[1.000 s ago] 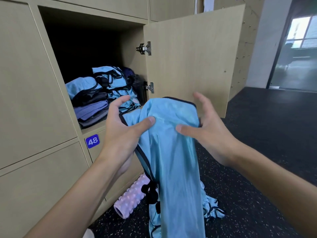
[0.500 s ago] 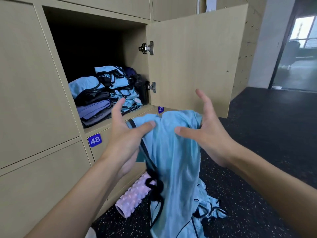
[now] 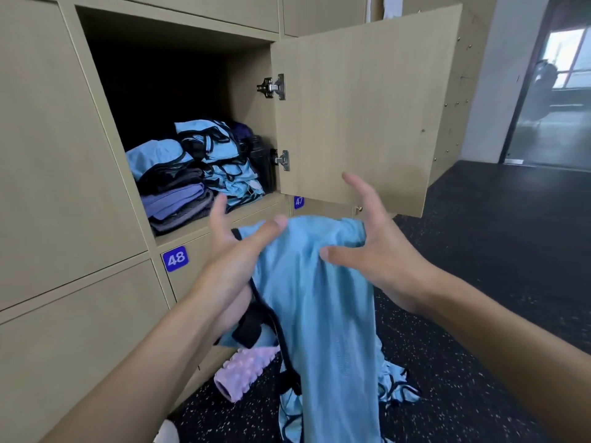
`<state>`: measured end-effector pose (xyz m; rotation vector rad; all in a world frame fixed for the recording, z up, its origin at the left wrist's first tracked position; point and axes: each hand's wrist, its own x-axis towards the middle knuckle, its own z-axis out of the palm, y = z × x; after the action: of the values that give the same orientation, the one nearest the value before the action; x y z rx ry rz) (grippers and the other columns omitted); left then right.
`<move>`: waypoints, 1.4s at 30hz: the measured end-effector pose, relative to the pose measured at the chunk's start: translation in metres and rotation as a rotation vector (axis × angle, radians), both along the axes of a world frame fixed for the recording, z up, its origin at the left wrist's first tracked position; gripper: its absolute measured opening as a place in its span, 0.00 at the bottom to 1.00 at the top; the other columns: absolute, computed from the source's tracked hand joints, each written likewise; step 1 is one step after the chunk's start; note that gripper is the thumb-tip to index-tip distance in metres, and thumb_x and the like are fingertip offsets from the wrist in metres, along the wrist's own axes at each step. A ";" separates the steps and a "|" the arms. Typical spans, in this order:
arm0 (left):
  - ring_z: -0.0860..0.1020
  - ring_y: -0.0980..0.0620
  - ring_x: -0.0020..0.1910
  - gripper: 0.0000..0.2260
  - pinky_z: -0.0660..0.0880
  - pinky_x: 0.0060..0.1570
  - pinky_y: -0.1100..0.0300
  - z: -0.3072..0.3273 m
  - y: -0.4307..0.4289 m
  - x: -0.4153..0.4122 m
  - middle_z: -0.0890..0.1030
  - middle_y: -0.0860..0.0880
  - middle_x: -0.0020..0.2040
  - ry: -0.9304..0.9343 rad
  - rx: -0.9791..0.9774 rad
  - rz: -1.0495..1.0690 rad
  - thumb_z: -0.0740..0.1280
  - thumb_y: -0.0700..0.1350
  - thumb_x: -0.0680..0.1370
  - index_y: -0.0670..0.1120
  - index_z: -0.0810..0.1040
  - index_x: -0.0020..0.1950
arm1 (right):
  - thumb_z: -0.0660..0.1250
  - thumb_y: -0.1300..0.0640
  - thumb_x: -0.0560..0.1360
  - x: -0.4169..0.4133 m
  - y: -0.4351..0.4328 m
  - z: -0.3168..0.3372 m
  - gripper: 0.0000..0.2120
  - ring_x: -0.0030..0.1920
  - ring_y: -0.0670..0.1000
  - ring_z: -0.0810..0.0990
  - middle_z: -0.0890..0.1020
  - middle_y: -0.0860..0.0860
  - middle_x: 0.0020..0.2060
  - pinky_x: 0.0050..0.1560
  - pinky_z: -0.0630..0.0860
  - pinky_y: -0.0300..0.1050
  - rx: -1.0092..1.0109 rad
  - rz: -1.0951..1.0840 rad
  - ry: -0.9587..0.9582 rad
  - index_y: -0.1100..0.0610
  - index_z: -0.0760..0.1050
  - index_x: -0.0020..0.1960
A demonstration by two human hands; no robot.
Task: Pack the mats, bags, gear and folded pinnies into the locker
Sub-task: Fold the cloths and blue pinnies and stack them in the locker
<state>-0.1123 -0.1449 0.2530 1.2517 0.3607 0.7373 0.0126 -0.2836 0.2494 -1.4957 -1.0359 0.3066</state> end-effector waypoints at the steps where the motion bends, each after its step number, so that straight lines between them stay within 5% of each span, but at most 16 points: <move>1: 0.85 0.49 0.52 0.46 0.81 0.52 0.50 -0.005 -0.002 -0.001 0.78 0.44 0.66 0.067 0.006 -0.054 0.76 0.39 0.71 0.68 0.54 0.77 | 0.74 0.68 0.72 -0.001 0.000 0.001 0.46 0.58 0.46 0.75 0.71 0.35 0.63 0.65 0.75 0.56 0.022 -0.031 0.005 0.31 0.56 0.73; 3: 0.85 0.48 0.50 0.47 0.83 0.48 0.53 -0.012 -0.006 -0.003 0.85 0.43 0.55 0.125 0.003 -0.149 0.74 0.34 0.71 0.68 0.55 0.77 | 0.73 0.67 0.73 0.000 -0.001 0.003 0.44 0.63 0.44 0.68 0.69 0.41 0.69 0.70 0.70 0.57 0.071 -0.106 0.019 0.31 0.56 0.73; 5: 0.86 0.46 0.49 0.44 0.83 0.44 0.54 -0.009 -0.007 -0.004 0.86 0.41 0.52 0.102 0.004 -0.165 0.72 0.30 0.72 0.67 0.59 0.75 | 0.74 0.64 0.73 0.002 -0.005 0.007 0.44 0.60 0.45 0.74 0.71 0.50 0.66 0.69 0.72 0.52 0.129 -0.143 0.079 0.31 0.56 0.73; 9: 0.85 0.43 0.50 0.37 0.81 0.52 0.46 0.001 0.000 -0.004 0.83 0.40 0.57 0.041 0.042 -0.035 0.74 0.33 0.71 0.69 0.67 0.66 | 0.81 0.55 0.65 -0.002 -0.006 0.005 0.51 0.72 0.44 0.66 0.62 0.41 0.72 0.70 0.68 0.48 0.004 -0.014 0.077 0.28 0.53 0.73; 12: 0.83 0.44 0.57 0.37 0.77 0.60 0.43 0.000 0.005 -0.005 0.79 0.42 0.65 0.041 0.063 0.025 0.80 0.37 0.67 0.70 0.70 0.63 | 0.78 0.63 0.68 -0.005 -0.001 0.001 0.47 0.58 0.57 0.81 0.71 0.54 0.68 0.62 0.77 0.60 0.029 0.019 0.111 0.27 0.58 0.70; 15: 0.85 0.47 0.45 0.38 0.83 0.44 0.52 -0.004 0.009 -0.002 0.86 0.44 0.49 0.043 0.011 0.015 0.74 0.31 0.72 0.61 0.64 0.72 | 0.70 0.69 0.74 -0.005 0.003 0.002 0.40 0.43 0.57 0.74 0.77 0.55 0.53 0.54 0.78 0.64 0.120 -0.072 0.147 0.30 0.61 0.69; 16: 0.85 0.48 0.41 0.37 0.83 0.40 0.54 -0.004 0.007 -0.002 0.87 0.44 0.44 0.052 -0.007 -0.027 0.71 0.29 0.73 0.59 0.63 0.73 | 0.70 0.67 0.74 -0.004 0.003 0.001 0.40 0.44 0.55 0.73 0.77 0.53 0.52 0.53 0.76 0.58 0.137 -0.090 0.155 0.30 0.61 0.69; 19: 0.85 0.47 0.38 0.37 0.83 0.37 0.55 -0.003 -0.001 -0.005 0.86 0.41 0.44 0.097 -0.007 -0.094 0.69 0.29 0.75 0.59 0.62 0.75 | 0.80 0.55 0.67 -0.008 0.001 -0.003 0.48 0.70 0.42 0.65 0.63 0.41 0.71 0.69 0.66 0.49 0.048 -0.015 0.122 0.29 0.54 0.73; 22: 0.85 0.46 0.39 0.37 0.82 0.36 0.56 0.001 -0.002 -0.005 0.86 0.40 0.45 0.101 -0.012 -0.077 0.70 0.30 0.75 0.59 0.61 0.76 | 0.79 0.60 0.68 -0.017 0.004 -0.003 0.49 0.64 0.28 0.62 0.62 0.31 0.64 0.67 0.64 0.37 -0.006 -0.035 0.051 0.33 0.53 0.75; 26: 0.84 0.52 0.35 0.34 0.80 0.32 0.61 -0.001 -0.006 -0.012 0.87 0.48 0.42 0.147 -0.020 -0.110 0.71 0.39 0.76 0.61 0.62 0.75 | 0.76 0.64 0.71 -0.018 0.007 -0.001 0.45 0.71 0.42 0.63 0.62 0.41 0.69 0.71 0.67 0.48 0.074 -0.131 0.086 0.33 0.55 0.73; 30: 0.80 0.55 0.28 0.42 0.75 0.28 0.66 -0.008 -0.023 -0.020 0.84 0.48 0.36 0.181 0.031 -0.255 0.72 0.39 0.72 0.67 0.55 0.76 | 0.76 0.62 0.71 -0.013 0.003 0.002 0.45 0.70 0.39 0.57 0.62 0.42 0.71 0.67 0.62 0.42 0.145 -0.193 0.108 0.36 0.55 0.75; 32: 0.81 0.56 0.32 0.47 0.77 0.34 0.66 -0.013 -0.027 -0.022 0.85 0.49 0.38 0.155 0.074 -0.310 0.73 0.37 0.71 0.69 0.50 0.77 | 0.76 0.62 0.71 -0.012 0.002 0.002 0.44 0.70 0.39 0.57 0.61 0.44 0.73 0.65 0.62 0.41 0.149 -0.208 0.108 0.36 0.55 0.75; 36: 0.83 0.51 0.56 0.53 0.75 0.62 0.53 -0.020 -0.031 -0.023 0.85 0.47 0.56 0.092 0.136 -0.331 0.78 0.38 0.68 0.73 0.47 0.75 | 0.77 0.60 0.71 -0.011 0.001 0.002 0.44 0.73 0.43 0.60 0.62 0.46 0.73 0.67 0.64 0.44 0.146 -0.238 0.105 0.35 0.55 0.74; 40: 0.85 0.44 0.49 0.46 0.81 0.52 0.51 -0.019 -0.035 -0.019 0.86 0.41 0.50 0.024 0.121 -0.140 0.70 0.31 0.75 0.68 0.51 0.77 | 0.77 0.58 0.70 -0.010 0.003 0.000 0.44 0.73 0.51 0.66 0.64 0.47 0.73 0.72 0.67 0.55 0.104 -0.246 0.077 0.32 0.54 0.72; 42: 0.85 0.44 0.41 0.41 0.82 0.43 0.53 -0.016 -0.031 -0.017 0.86 0.39 0.46 0.009 0.073 -0.082 0.68 0.30 0.77 0.65 0.55 0.77 | 0.77 0.59 0.70 -0.012 0.002 -0.001 0.47 0.74 0.46 0.61 0.59 0.42 0.74 0.74 0.63 0.53 0.065 -0.198 0.049 0.34 0.52 0.74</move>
<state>-0.1297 -0.1760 0.2374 1.3312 0.2897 0.6802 0.0009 -0.2815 0.2487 -1.5114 -0.8432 0.1672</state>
